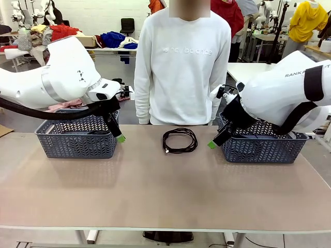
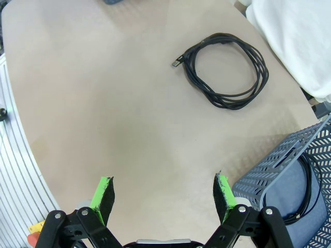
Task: Organize the cables according to human instructions.
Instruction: Pick up a bundle of cables and place it in the basket indicated by the human.
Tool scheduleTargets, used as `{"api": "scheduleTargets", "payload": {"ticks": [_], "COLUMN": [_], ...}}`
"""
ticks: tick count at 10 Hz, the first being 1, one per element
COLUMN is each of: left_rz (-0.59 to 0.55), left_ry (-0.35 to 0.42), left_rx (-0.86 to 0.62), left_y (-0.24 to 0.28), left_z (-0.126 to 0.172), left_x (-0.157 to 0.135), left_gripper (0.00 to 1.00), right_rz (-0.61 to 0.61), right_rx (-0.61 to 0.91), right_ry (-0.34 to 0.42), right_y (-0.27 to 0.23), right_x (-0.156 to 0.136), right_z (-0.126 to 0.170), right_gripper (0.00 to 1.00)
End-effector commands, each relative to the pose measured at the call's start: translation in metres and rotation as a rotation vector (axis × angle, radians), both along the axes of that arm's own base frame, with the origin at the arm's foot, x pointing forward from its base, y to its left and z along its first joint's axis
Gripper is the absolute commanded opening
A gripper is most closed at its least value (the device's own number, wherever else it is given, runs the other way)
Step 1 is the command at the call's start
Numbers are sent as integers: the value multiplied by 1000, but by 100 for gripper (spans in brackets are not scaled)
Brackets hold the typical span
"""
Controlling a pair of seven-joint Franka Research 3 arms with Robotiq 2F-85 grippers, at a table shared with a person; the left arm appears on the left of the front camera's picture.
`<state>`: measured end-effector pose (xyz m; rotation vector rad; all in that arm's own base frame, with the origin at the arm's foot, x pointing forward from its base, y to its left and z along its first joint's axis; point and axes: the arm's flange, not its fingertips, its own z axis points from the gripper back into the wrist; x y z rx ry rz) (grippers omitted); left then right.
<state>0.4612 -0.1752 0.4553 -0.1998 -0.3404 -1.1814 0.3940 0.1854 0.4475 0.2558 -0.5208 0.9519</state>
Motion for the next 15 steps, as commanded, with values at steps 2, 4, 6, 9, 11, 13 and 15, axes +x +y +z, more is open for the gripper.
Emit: {"api": "scheduleTargets", "payload": {"ticks": [2, 4, 6, 9, 11, 13, 15], "left_rz": [-5, -5, -5, -5, -5, -5, -5], "left_ry": [2, 2, 2, 2, 2, 2, 2], "left_rx": [-2, -2, -2, -2, -2, -2, -2], "left_y": [1, 1, 1, 1, 1, 1, 1], "left_z": [4, 4, 4, 4, 4, 4, 4], "left_x": [4, 4, 4, 4, 4, 4, 4], "left_gripper": [100, 100, 100, 100, 100, 100, 100], "right_rz": [-3, -3, -3, -3, -3, -3, -3], "right_rx": [2, 2, 2, 2, 2, 2, 2], "right_ry": [-3, -3, -3, -3, -3, -3, -3], "right_y": [0, 0, 0, 0, 0, 0, 0], "right_x": [0, 0, 0, 0, 0, 0, 0], "right_z": [1, 1, 1, 1, 1, 1, 1], "right_gripper": [100, 100, 100, 100, 100, 100, 100]}}
